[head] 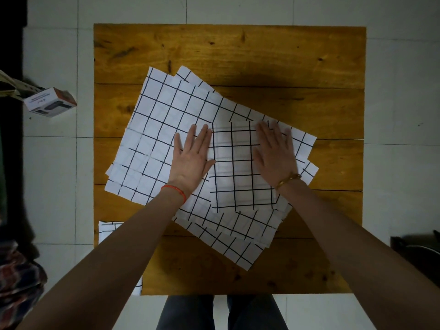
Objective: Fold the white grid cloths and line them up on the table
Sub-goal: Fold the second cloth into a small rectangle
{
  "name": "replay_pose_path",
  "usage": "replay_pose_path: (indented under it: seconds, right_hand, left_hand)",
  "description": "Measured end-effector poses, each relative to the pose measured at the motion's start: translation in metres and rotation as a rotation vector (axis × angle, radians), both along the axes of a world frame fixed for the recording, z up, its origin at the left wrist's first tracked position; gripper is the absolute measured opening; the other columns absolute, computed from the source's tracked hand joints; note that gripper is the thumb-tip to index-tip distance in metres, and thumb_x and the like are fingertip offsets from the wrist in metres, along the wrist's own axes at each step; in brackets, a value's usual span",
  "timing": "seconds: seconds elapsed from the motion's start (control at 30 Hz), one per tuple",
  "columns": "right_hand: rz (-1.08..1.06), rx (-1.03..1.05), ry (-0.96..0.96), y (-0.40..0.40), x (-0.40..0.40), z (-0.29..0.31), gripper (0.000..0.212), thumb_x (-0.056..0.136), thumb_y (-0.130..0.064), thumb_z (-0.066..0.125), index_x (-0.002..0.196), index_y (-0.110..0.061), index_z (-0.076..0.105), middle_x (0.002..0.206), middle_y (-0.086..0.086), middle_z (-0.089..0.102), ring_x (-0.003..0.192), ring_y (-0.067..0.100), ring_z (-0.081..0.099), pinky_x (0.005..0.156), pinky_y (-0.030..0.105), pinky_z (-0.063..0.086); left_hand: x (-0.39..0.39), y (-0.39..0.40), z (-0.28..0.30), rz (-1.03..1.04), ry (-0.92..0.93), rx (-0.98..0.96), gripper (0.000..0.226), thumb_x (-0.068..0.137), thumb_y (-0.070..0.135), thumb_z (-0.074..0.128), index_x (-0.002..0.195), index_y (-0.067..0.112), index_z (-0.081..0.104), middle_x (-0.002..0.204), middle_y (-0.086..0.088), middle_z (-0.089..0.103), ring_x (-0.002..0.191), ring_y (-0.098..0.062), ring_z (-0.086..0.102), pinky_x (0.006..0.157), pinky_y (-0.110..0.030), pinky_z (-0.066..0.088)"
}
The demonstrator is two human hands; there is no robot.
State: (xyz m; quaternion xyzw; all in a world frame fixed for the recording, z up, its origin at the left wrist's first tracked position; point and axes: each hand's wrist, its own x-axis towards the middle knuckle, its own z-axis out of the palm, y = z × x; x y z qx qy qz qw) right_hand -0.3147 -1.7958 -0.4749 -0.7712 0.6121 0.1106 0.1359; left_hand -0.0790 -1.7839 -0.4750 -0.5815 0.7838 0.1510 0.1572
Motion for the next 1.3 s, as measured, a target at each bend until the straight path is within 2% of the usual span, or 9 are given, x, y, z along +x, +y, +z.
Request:
replay_pose_path:
  seconds: [0.13, 0.23, 0.43, 0.57, 0.77, 1.07, 1.13, 1.2, 1.3]
  right_hand:
    - [-0.07, -0.039, 0.038, 0.001, -0.014, 0.007, 0.063, 0.096, -0.042, 0.021, 0.148, -0.008, 0.021, 0.155, 0.007, 0.025, 0.146, 0.029, 0.011, 0.116, 0.054, 0.011]
    - [-0.058, -0.05, -0.031, -0.004, -0.001, 0.016, 0.061, 0.096, -0.04, 0.023, 0.149, -0.009, 0.02, 0.156, 0.007, 0.021, 0.146, 0.027, 0.007, 0.118, 0.052, 0.008]
    - [0.243, 0.076, -0.078, -0.007, 0.043, 0.012, 0.059, 0.095, -0.035, 0.013, 0.148, -0.012, 0.023, 0.156, 0.004, 0.023, 0.146, 0.025, 0.01, 0.118, 0.049, 0.011]
    - [0.175, 0.083, -0.059, -0.001, 0.051, 0.009, 0.054, 0.099, -0.03, 0.026, 0.15, -0.014, 0.018, 0.158, 0.001, 0.014, 0.147, 0.024, 0.003, 0.118, 0.049, 0.005]
    - [0.166, 0.138, -0.034, -0.001, 0.053, 0.015, 0.057, 0.099, -0.029, 0.026, 0.151, -0.019, 0.006, 0.159, -0.004, 0.001, 0.147, 0.023, -0.006, 0.118, 0.05, 0.0]
    - [0.144, 0.14, -0.027, 0.003, 0.056, 0.013, 0.057, 0.099, -0.028, 0.026, 0.151, -0.02, 0.003, 0.159, -0.005, -0.003, 0.146, 0.024, -0.006, 0.118, 0.051, -0.001]
    - [0.14, 0.131, -0.03, 0.004, 0.055, 0.011, 0.058, 0.099, -0.027, 0.027, 0.151, -0.022, 0.003, 0.159, -0.006, -0.003, 0.147, 0.024, -0.005, 0.118, 0.052, 0.0]
    - [0.103, 0.092, -0.125, 0.005, 0.053, 0.01, 0.059, 0.098, -0.022, 0.031, 0.151, -0.021, 0.006, 0.159, -0.005, 0.0, 0.147, 0.025, -0.001, 0.118, 0.05, 0.002]
    - [-0.146, -0.089, -0.393, 0.009, 0.042, 0.013, 0.056, 0.093, -0.017, 0.043, 0.147, -0.015, 0.027, 0.154, 0.006, 0.026, 0.141, 0.026, 0.024, 0.114, 0.041, 0.021]
  left_hand:
    - [0.001, -0.005, 0.002, -0.02, 0.011, -0.006, 0.072, 0.1, 0.051, 0.024, 0.154, 0.014, -0.006, 0.163, -0.001, -0.006, 0.149, -0.028, -0.01, 0.118, -0.058, 0.002]
    - [0.001, -0.011, 0.003, -0.041, 0.006, -0.008, 0.071, 0.1, 0.051, 0.023, 0.154, 0.014, -0.006, 0.163, -0.001, -0.007, 0.149, -0.028, -0.01, 0.117, -0.059, 0.002]
    - [0.005, -0.004, 0.002, -0.097, -0.022, -0.046, 0.068, 0.1, 0.047, 0.022, 0.154, 0.012, -0.002, 0.163, -0.003, -0.004, 0.149, -0.027, -0.004, 0.117, -0.059, 0.007]
    - [0.013, 0.021, 0.0, -0.222, -0.031, -0.086, 0.061, 0.103, 0.039, 0.02, 0.154, 0.011, 0.0, 0.163, -0.006, 0.001, 0.15, -0.027, -0.001, 0.117, -0.057, 0.01]
    - [0.029, 0.075, 0.006, -0.329, 0.009, -0.048, 0.059, 0.104, 0.037, 0.016, 0.154, 0.008, 0.001, 0.162, -0.009, -0.002, 0.149, -0.027, -0.006, 0.116, -0.058, 0.009]
    - [0.044, 0.14, 0.019, -0.44, 0.075, 0.061, 0.06, 0.102, 0.039, 0.028, 0.154, 0.012, 0.014, 0.162, -0.008, 0.007, 0.149, -0.028, -0.001, 0.115, -0.059, 0.012]
    - [0.045, 0.144, 0.021, -0.47, 0.085, 0.046, 0.057, 0.102, 0.038, 0.025, 0.153, 0.013, 0.02, 0.161, -0.008, 0.014, 0.149, -0.03, 0.005, 0.115, -0.06, 0.015]
    - [0.042, 0.14, 0.024, -0.443, 0.178, -0.016, 0.051, 0.101, 0.033, 0.033, 0.147, 0.014, 0.036, 0.154, -0.008, 0.033, 0.146, -0.029, 0.022, 0.113, -0.056, 0.024]
    - [0.03, 0.122, 0.032, -0.22, 0.454, -0.112, 0.038, 0.097, 0.022, 0.041, 0.13, 0.012, 0.055, 0.134, -0.007, 0.054, 0.129, -0.024, 0.046, 0.105, -0.047, 0.039]
